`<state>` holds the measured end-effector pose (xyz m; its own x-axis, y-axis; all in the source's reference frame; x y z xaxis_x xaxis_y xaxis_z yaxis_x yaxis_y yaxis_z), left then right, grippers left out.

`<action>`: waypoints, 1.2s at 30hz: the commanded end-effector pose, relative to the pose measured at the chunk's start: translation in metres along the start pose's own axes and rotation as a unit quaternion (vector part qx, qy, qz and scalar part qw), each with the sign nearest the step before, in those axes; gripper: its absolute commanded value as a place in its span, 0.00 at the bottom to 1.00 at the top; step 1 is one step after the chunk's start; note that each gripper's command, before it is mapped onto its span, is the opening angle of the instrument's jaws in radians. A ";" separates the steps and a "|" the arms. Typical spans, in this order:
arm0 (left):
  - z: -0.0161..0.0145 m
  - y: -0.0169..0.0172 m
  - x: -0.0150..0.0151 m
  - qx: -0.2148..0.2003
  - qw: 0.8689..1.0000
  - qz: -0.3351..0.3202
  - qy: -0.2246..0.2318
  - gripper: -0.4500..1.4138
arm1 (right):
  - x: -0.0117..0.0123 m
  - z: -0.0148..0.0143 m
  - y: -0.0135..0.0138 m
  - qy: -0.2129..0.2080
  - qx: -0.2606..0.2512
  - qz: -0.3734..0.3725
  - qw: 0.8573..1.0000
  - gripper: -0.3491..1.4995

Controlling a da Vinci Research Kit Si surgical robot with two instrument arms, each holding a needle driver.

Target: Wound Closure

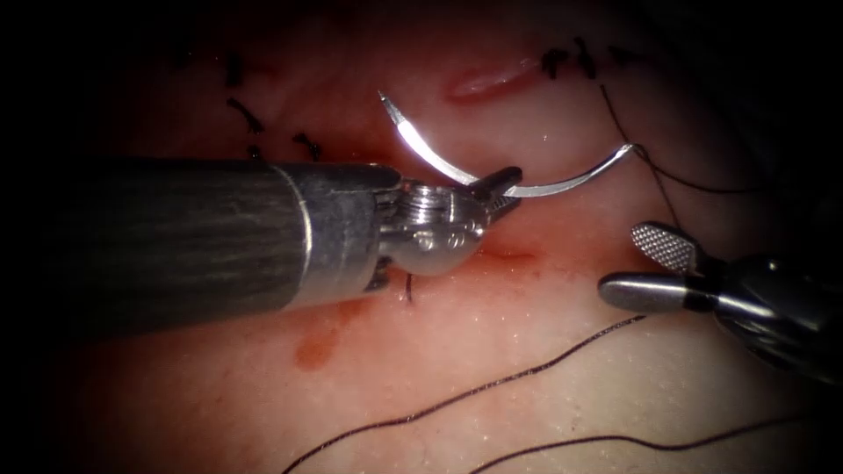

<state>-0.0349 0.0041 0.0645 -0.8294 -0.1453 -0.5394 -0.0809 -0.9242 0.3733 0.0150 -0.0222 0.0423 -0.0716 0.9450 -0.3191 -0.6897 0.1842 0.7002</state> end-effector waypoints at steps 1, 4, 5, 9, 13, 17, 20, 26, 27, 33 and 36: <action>0.0005 -0.0002 0.0003 0.003 1.000 0.000 0.006 0.00 | -0.0003 0.0021 0.0011 -0.002 -0.004 0.005 1.000 0.65; 0.0002 -0.0001 0.0005 0.009 1.000 -0.007 0.012 0.00 | -0.0007 0.0032 0.0025 -0.009 -0.007 0.013 1.000 0.65; 0.0000 -0.0001 0.0006 0.014 1.000 -0.007 0.014 0.00 | -0.0008 0.0034 0.0029 -0.008 -0.008 0.015 1.000 0.65; -0.0004 0.0003 0.0010 0.020 0.999 -0.005 0.030 0.00 | -0.0002 0.0041 0.0039 0.001 -0.003 0.023 1.000 0.67; -0.0013 0.0007 0.0009 0.020 0.998 -0.001 0.056 0.00 | 0.0010 0.0044 0.0050 0.031 0.069 0.075 0.994 0.69; -0.0016 0.0008 0.0005 0.029 0.998 0.000 0.061 0.00 | 0.0021 0.0045 0.0059 0.060 0.091 0.086 0.990 0.83; -0.0014 0.0010 0.0003 0.029 0.998 0.001 0.061 0.00 | 0.0024 0.0043 0.0057 0.068 0.111 0.088 0.988 0.86; -0.0010 0.0013 0.0003 0.031 0.998 0.002 0.060 0.00 | 0.0027 0.0043 0.0051 0.070 0.150 0.081 0.983 0.71; -0.0010 0.0014 0.0003 0.031 0.998 0.003 0.060 0.00 | 0.0027 0.0044 0.0050 0.072 0.151 0.079 0.983 0.71; -0.0010 0.0014 0.0004 0.031 0.998 0.003 0.060 0.00 | 0.0026 0.0054 0.0042 0.080 0.145 0.066 0.984 0.69; -0.0012 0.0014 0.0005 0.031 0.998 0.003 0.060 0.00 | 0.0026 0.0059 0.0038 0.084 0.142 0.058 0.985 0.67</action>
<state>-0.0343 0.0019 0.0635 -0.7586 -0.1942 -0.6219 -0.1134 -0.9006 0.4195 0.0152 -0.0177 0.0476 -0.2702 0.9099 -0.3147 -0.4476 0.1707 0.8778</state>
